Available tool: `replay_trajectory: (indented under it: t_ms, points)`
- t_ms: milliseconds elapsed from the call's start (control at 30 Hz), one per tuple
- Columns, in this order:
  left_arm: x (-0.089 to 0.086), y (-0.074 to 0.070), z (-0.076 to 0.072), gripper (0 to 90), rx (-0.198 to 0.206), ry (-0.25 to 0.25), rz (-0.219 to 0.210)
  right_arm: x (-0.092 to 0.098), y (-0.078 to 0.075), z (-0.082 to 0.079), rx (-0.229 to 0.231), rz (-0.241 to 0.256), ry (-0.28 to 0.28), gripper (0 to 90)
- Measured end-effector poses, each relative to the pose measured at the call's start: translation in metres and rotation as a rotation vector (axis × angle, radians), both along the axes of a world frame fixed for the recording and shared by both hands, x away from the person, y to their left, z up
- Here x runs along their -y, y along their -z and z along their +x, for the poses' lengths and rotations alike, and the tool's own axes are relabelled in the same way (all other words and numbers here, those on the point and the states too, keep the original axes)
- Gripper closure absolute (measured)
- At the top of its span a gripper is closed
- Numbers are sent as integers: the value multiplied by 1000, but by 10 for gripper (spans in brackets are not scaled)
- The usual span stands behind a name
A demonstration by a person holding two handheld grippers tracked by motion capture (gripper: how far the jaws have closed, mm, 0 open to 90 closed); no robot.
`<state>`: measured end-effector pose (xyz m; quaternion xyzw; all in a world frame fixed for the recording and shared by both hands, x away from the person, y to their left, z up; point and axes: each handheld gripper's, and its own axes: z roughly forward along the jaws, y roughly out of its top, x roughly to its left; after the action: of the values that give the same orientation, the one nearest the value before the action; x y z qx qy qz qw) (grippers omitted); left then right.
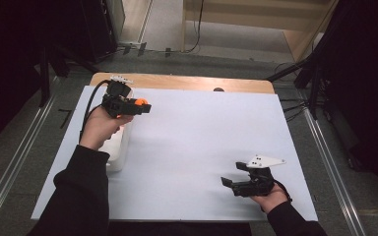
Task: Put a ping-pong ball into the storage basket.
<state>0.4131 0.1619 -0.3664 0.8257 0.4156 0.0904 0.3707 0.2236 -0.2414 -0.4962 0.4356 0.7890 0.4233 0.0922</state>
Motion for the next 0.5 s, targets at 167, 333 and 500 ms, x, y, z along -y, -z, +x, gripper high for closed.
replay_trajectory:
  t_ms: [167, 333, 500]
  points:
    - [-5, -1, 0, 507, 7, -20, 4, 0, 0, 0, -3, 2, -1, 142]
    - [-12, -1, 2, 507, 9, -42, 8, 0, 0, 0, -3, 1, -3, 142]
    - [-22, -3, 4, 507, 10, -70, 0, 0, 0, 0, -3, 2, -3, 142]
